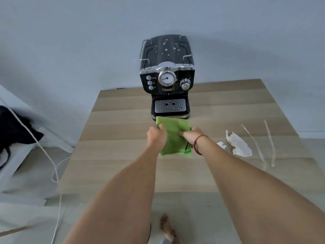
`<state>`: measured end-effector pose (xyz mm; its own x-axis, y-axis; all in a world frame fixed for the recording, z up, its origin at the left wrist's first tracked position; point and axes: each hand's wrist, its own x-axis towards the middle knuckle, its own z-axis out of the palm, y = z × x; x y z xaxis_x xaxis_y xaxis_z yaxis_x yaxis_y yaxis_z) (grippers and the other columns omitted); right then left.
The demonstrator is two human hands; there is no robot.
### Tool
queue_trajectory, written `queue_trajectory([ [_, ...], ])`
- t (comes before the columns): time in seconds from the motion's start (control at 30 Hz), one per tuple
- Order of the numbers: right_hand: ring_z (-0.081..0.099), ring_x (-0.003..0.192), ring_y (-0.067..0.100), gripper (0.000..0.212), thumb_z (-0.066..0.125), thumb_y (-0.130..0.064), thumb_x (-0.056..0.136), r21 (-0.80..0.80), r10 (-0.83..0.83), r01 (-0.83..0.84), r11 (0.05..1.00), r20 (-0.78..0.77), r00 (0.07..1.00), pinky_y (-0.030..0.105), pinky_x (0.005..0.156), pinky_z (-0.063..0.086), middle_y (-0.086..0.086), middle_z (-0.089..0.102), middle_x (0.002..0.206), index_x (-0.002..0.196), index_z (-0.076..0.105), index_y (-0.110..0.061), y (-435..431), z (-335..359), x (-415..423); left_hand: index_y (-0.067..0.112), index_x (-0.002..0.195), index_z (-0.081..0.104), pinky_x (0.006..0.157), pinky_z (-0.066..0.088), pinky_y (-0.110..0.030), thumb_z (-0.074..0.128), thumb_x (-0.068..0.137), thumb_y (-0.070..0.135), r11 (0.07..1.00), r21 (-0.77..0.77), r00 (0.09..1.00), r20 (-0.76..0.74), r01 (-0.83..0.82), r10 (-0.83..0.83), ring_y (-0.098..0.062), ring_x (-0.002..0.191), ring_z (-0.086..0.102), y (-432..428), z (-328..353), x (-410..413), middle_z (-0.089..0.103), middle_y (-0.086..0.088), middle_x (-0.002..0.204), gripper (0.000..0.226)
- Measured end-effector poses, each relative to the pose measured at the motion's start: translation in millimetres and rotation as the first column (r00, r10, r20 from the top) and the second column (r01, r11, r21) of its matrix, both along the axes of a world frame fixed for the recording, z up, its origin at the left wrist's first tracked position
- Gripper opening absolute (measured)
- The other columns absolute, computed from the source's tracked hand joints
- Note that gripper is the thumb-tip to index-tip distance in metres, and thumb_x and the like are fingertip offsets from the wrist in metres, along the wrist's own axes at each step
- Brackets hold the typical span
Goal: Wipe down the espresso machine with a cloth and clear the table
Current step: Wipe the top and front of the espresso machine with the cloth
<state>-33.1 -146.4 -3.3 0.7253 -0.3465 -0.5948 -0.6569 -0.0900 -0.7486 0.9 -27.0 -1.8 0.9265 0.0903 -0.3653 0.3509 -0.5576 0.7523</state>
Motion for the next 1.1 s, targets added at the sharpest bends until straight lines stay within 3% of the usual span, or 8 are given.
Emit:
queue_trajectory([
  [0.1, 0.061, 0.101, 0.028, 0.026, 0.059, -0.019, 0.09, -0.003, -0.003, 0.004, 1.0, 0.142, 0.99, 0.028, 0.085, 0.046, 0.013, 0.065, 0.114, 0.113, 0.064, -0.006, -4, 51, 5, -0.007, 0.103, 0.062, 0.087, 0.046, -0.041, 0.037, 0.095, 0.025, 0.987, -0.112, 0.987, 0.099, -0.117, 0.128, -0.039, 0.102, 0.058, -11, 46, 2, 0.062, -0.025, 0.108, 0.041],
  [0.2, 0.056, 0.089, 0.025, 0.028, 0.05, -0.031, 0.094, -0.127, -0.019, 0.055, 0.99, 0.267, 0.964, 0.029, 0.079, 0.041, 0.012, 0.062, 0.101, 0.104, 0.06, -0.007, -9, 94, 14, -0.005, 0.099, 0.062, 0.08, 0.046, -0.038, 0.04, 0.097, 0.031, 0.984, -0.16, 0.965, 0.233, -0.081, 0.118, -0.036, 0.095, 0.059, -19, 85, 9, 0.064, -0.022, 0.104, 0.042],
  [0.43, 0.057, 0.11, 0.036, 0.031, 0.045, -0.025, 0.099, -0.486, 0.07, 0.162, 0.859, 0.425, 0.902, 0.035, 0.086, 0.044, 0.02, 0.062, 0.115, 0.109, 0.057, 0.002, -8, 144, 44, 0.0, 0.101, 0.055, 0.076, 0.039, -0.033, 0.036, 0.101, 0.031, 0.993, -0.118, 0.927, 0.368, -0.031, 0.073, -0.032, 0.093, 0.054, -27, 129, 35, 0.059, -0.018, 0.106, 0.037],
  [0.63, 0.059, 0.104, 0.035, 0.022, 0.044, -0.028, 0.099, -0.523, 0.075, 0.172, 0.835, 0.418, 0.905, 0.032, 0.076, 0.041, 0.017, 0.061, 0.112, 0.091, 0.05, -0.008, -19, 164, 90, 0.008, 0.09, 0.046, 0.071, 0.044, -0.035, 0.041, 0.1, 0.026, 0.989, -0.146, 0.901, 0.428, -0.007, 0.069, -0.022, 0.077, 0.048, -32, 150, 87, 0.046, 0.001, 0.08, 0.021],
  [0.8, 0.055, 0.114, 0.036, 0.03, 0.047, -0.022, 0.097, -0.489, 0.087, 0.107, 0.866, 0.358, 0.93, 0.036, 0.093, 0.044, 0.019, 0.058, 0.123, 0.117, 0.054, -0.001, -32, 179, 137, 0.012, 0.078, 0.05, 0.059, 0.039, -0.03, 0.049, 0.095, 0.025, 0.993, -0.109, 0.922, 0.388, 0.047, -0.001, -0.018, 0.061, 0.044, -39, 161, 143, 0.047, 0.001, 0.07, 0.021],
  [0.9, 0.056, 0.112, 0.035, 0.026, 0.048, -0.016, 0.095, -0.496, 0.065, 0.14, 0.857, 0.373, 0.925, 0.034, 0.088, 0.044, 0.018, 0.058, 0.122, 0.115, 0.054, -0.001, -43, 184, 162, 0.017, 0.063, 0.041, 0.05, 0.035, -0.026, 0.053, 0.092, 0.021, 0.991, -0.085, 0.916, 0.396, 0.106, -0.064, -0.017, 0.054, 0.04, -49, 165, 172, 0.043, 0.002, 0.06, 0.032],
  [1.0, 0.057, 0.102, 0.032, 0.024, 0.048, -0.01, 0.092, -0.461, -0.001, 0.208, 0.862, 0.41, 0.912, 0.029, 0.076, 0.039, 0.017, 0.058, 0.12, 0.114, 0.053, -0.002, -54, 186, 182, 0.016, 0.067, 0.044, 0.044, 0.035, -0.023, 0.054, 0.091, 0.019, 0.984, -0.103, 0.906, 0.413, 0.145, -0.091, -0.013, 0.05, 0.04, -59, 170, 190, 0.043, 0.004, 0.061, 0.026],
  [1.1, 0.058, 0.106, 0.034, 0.028, 0.05, -0.007, 0.089, -0.495, -0.002, 0.221, 0.84, 0.405, 0.914, 0.031, 0.079, 0.043, 0.017, 0.057, 0.122, 0.116, 0.051, -0.003, -59, 183, 192, 0.02, 0.067, 0.046, 0.054, 0.043, -0.026, 0.055, 0.089, 0.017, 0.979, -0.054, 0.887, 0.435, 0.197, -0.154, -0.017, 0.059, 0.048, -66, 168, 200, 0.053, 0.001, 0.069, 0.024],
])
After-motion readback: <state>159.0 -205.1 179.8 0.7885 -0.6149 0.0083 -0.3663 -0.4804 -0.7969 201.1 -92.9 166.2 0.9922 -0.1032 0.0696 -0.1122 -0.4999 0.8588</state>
